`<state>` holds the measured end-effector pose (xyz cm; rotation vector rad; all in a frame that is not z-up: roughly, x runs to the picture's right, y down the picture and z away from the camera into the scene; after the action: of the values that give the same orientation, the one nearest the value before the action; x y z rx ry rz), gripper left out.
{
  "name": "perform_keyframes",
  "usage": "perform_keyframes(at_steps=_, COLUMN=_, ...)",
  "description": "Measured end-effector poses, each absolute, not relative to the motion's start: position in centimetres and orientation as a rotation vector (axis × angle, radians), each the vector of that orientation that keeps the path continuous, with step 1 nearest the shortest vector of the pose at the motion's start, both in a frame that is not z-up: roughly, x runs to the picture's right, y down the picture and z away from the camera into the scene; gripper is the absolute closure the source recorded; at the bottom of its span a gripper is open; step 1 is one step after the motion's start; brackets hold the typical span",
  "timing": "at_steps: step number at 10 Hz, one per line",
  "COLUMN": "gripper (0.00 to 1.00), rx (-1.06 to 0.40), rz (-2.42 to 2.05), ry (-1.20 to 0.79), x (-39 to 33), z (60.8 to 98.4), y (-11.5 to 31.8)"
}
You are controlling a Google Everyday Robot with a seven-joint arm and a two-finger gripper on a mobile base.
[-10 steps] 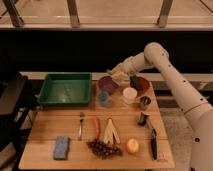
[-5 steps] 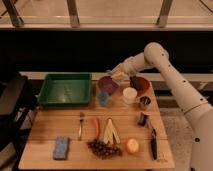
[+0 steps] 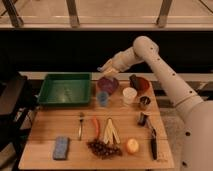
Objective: Place towel in tray
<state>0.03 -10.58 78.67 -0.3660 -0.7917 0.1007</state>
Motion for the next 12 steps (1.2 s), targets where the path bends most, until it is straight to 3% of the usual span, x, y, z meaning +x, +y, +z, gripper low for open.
perform_keyframes(at_steps=5, gripper=1.00, rx=-0.380, rz=-0.094, ry=-0.895, x=-12.0, z=80.1, y=-11.2)
perform_keyframes(at_steps=10, gripper=0.98, rx=-0.420, rz=-0.139, ry=-1.020, x=-17.7, z=84.0, y=-9.1)
perform_keyframes(at_steps=12, gripper=0.81, rx=-0.418, rz=-0.126, ry=-1.068, x=-18.4, z=85.0, y=-8.4)
